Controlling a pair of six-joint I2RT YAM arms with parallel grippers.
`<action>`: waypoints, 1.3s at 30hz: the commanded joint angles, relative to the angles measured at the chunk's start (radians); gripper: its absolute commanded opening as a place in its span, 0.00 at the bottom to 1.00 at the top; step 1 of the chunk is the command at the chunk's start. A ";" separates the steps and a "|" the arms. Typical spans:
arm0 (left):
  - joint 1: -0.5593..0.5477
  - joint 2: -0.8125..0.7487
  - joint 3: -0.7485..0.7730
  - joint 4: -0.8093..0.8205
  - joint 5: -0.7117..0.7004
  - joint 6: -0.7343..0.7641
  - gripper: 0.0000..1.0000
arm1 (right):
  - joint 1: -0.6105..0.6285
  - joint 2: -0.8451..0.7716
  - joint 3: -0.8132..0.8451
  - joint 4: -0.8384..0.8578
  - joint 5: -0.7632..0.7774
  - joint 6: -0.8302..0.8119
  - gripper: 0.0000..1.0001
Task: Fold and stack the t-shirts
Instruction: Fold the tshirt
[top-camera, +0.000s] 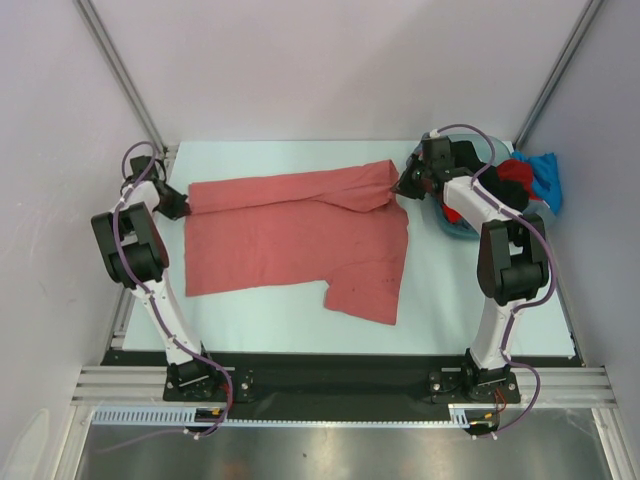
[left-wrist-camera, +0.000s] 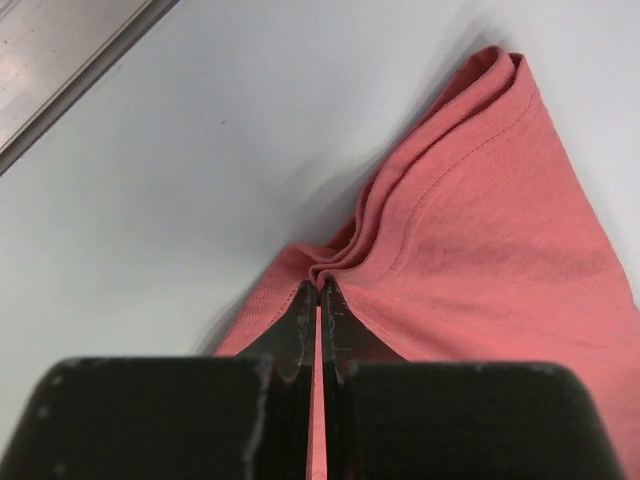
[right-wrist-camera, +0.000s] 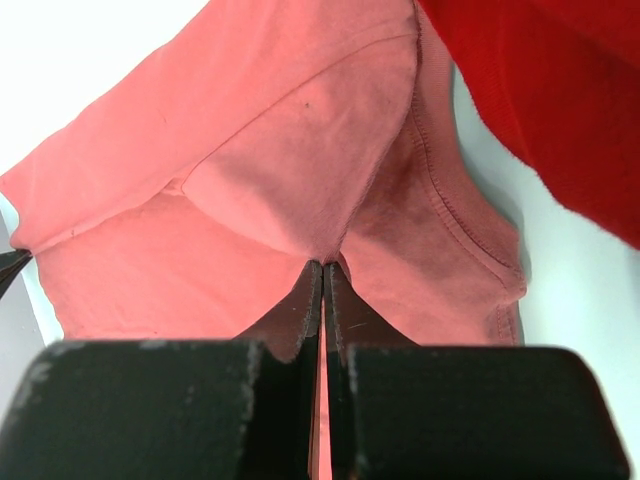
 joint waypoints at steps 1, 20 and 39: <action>0.020 -0.003 0.038 0.004 -0.034 0.007 0.00 | 0.005 -0.054 0.001 -0.019 0.021 -0.024 0.00; 0.019 -0.131 -0.048 -0.071 -0.081 -0.006 0.44 | 0.107 -0.027 -0.028 -0.214 0.153 -0.168 0.26; -0.036 -0.018 -0.011 0.123 0.150 -0.134 0.40 | 0.061 0.545 0.769 -0.130 0.318 -0.317 0.75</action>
